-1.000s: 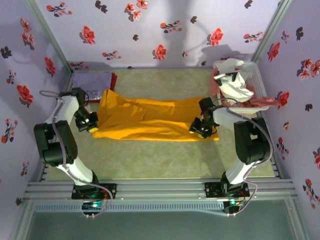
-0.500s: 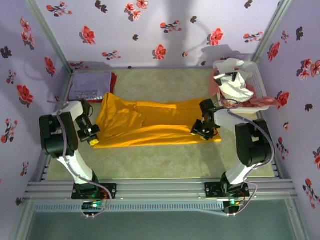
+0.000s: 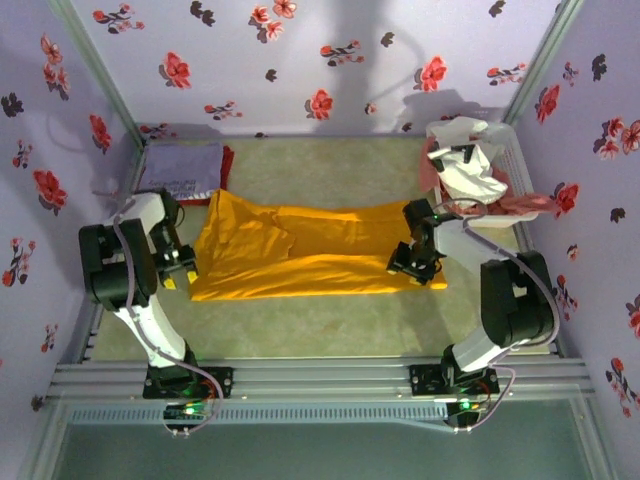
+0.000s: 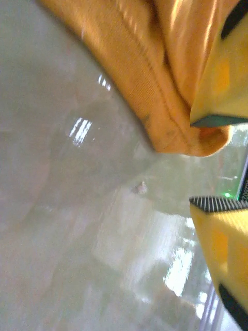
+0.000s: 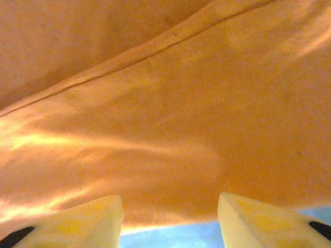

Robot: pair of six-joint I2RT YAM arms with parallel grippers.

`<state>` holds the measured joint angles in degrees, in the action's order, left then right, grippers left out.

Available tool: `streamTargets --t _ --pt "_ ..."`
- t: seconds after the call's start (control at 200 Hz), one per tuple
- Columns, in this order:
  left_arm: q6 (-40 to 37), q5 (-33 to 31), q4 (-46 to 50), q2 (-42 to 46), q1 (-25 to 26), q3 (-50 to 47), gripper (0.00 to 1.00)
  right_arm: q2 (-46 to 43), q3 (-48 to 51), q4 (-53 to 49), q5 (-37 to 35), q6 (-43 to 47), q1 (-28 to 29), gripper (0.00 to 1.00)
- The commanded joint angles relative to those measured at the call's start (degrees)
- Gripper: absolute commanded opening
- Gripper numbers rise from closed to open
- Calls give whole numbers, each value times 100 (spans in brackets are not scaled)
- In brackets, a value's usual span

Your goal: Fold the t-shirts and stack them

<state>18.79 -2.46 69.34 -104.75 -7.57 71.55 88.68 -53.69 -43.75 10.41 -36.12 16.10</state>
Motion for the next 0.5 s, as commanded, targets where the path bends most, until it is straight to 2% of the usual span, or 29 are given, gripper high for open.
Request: streamTargets --t 0.0,0.135,0.205,0.29,0.495 --pt "54 60 462 521 -51 636 49 -224 -385 -534 -169 172 -37 53" --pt "292 1473 -327 542 -44 973 50 -119 -662 -546 -104 264 -36 53" --pt "515 1968 -800 385 10 1101 49 8 -902 -556 -75 306 -32 53" --pt "651 2151 -1018 8 123 1374 49 176 -1220 -614 -75 381 -32 53" --pt "626 2045 -1051 -867 529 1903 47 596 -1816 -815 -93 543 -42 53"
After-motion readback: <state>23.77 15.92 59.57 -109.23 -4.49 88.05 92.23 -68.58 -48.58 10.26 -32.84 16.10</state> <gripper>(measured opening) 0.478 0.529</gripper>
